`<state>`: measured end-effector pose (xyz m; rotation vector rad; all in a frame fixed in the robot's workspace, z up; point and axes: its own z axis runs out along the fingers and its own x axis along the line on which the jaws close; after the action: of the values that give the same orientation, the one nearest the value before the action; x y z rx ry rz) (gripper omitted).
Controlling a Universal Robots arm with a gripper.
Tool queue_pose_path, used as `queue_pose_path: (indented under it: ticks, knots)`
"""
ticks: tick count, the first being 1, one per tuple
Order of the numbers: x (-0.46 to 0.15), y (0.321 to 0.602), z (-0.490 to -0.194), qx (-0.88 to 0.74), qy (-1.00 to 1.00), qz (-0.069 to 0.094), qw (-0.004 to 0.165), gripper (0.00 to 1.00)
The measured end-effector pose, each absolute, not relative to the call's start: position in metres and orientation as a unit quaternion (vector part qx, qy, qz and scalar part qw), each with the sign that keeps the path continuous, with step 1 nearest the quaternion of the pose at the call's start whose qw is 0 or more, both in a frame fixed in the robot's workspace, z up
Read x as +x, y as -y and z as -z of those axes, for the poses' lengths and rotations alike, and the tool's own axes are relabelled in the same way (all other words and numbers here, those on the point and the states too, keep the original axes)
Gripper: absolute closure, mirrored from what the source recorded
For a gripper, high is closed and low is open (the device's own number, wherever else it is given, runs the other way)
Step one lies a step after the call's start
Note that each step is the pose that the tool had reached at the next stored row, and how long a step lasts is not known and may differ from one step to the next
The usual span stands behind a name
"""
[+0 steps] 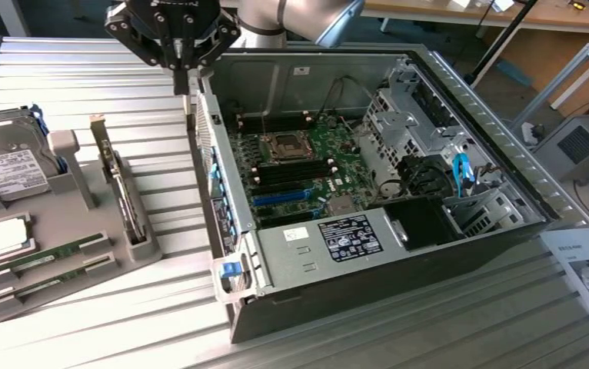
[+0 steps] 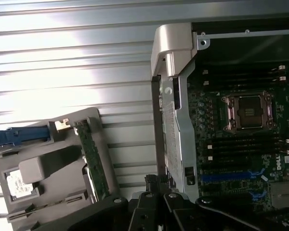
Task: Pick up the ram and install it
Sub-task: 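Reach for the ram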
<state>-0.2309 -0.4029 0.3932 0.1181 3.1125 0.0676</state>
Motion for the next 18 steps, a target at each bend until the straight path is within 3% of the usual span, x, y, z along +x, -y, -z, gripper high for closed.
queue_pose_path:
  ticks: [18]
  knots:
    - [-0.278,0.406,-0.393,0.038,-0.999,-0.022,0.013,0.89]
